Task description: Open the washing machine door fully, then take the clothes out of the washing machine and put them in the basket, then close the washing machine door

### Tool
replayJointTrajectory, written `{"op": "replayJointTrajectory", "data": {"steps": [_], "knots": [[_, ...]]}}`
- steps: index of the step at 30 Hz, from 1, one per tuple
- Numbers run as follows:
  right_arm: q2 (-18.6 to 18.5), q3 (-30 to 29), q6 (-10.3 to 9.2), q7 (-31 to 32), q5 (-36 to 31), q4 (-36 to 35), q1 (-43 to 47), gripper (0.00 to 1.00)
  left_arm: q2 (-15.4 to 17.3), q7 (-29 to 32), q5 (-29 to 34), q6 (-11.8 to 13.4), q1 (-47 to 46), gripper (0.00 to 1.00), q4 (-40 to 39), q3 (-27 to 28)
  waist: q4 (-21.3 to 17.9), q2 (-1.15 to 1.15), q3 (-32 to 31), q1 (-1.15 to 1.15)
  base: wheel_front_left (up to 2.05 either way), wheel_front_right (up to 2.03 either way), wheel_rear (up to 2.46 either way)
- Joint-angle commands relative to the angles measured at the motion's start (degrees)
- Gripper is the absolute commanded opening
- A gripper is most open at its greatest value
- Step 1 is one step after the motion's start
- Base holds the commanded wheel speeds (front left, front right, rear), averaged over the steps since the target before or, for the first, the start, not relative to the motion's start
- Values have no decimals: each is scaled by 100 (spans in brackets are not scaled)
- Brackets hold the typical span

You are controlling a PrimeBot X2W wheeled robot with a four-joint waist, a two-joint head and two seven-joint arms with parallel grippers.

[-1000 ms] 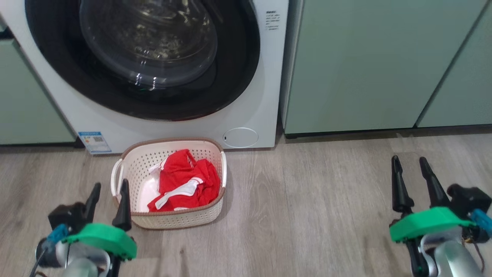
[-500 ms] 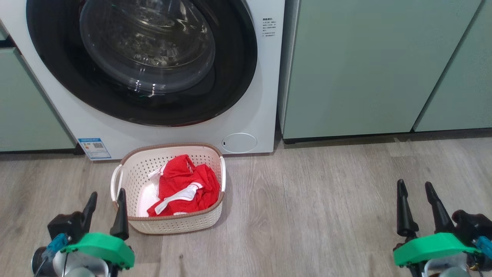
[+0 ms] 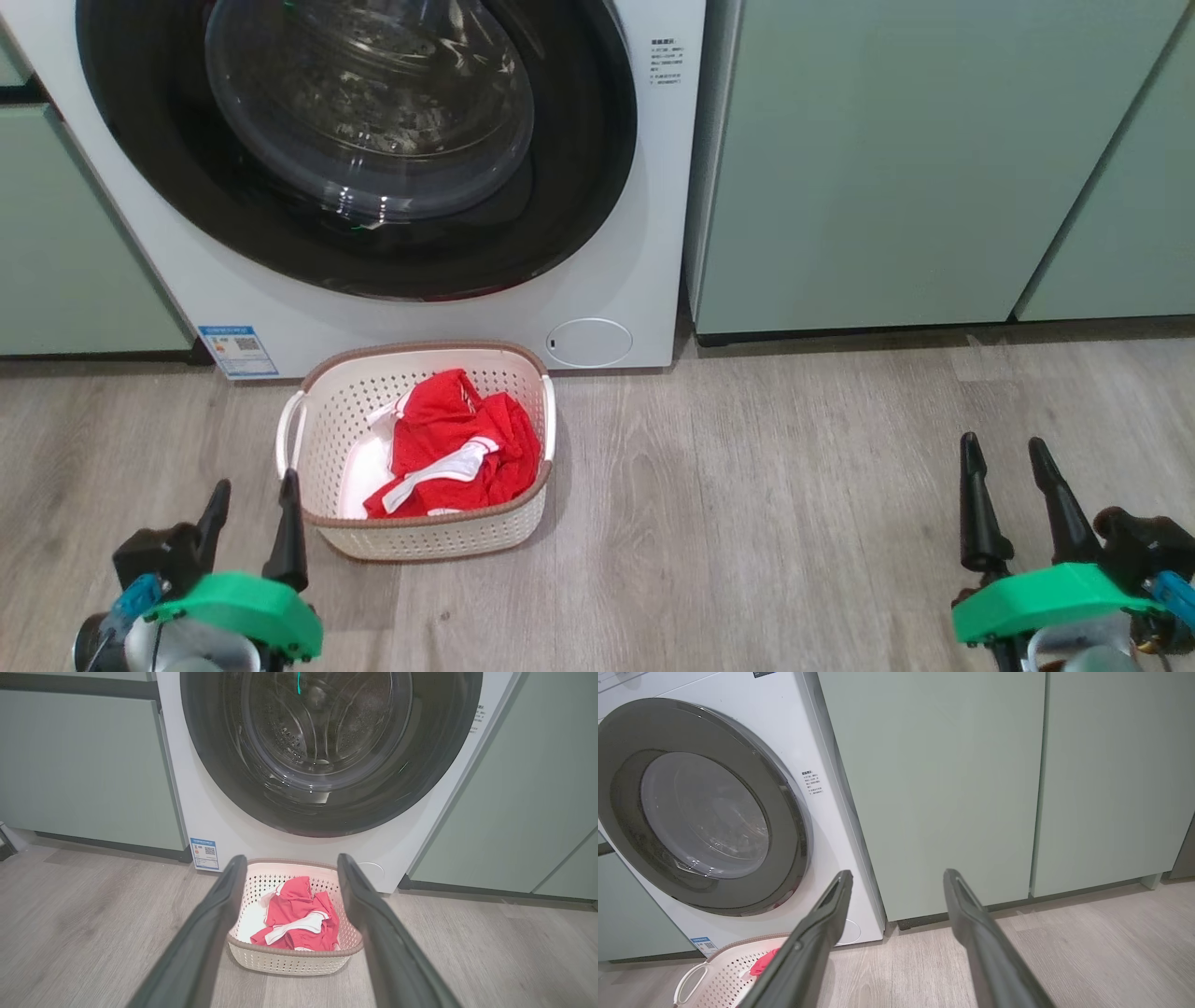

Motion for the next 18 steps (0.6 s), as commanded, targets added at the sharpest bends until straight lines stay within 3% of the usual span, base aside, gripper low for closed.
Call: {"op": "replayJointTrajectory", "data": {"steps": [1, 18], "knots": [[-15, 158, -5, -36, -45, -204, -174, 100, 69, -38, 62, -35, -282, 100, -147, 224, 17, 0, -4, 0, 0, 0, 0], [-26, 160, -5, -36, -56, -180, -230, 100, 71, -38, 44, -35, -277, 100, -111, 255, 101, 0, 4, 0, 0, 0, 0]]}}
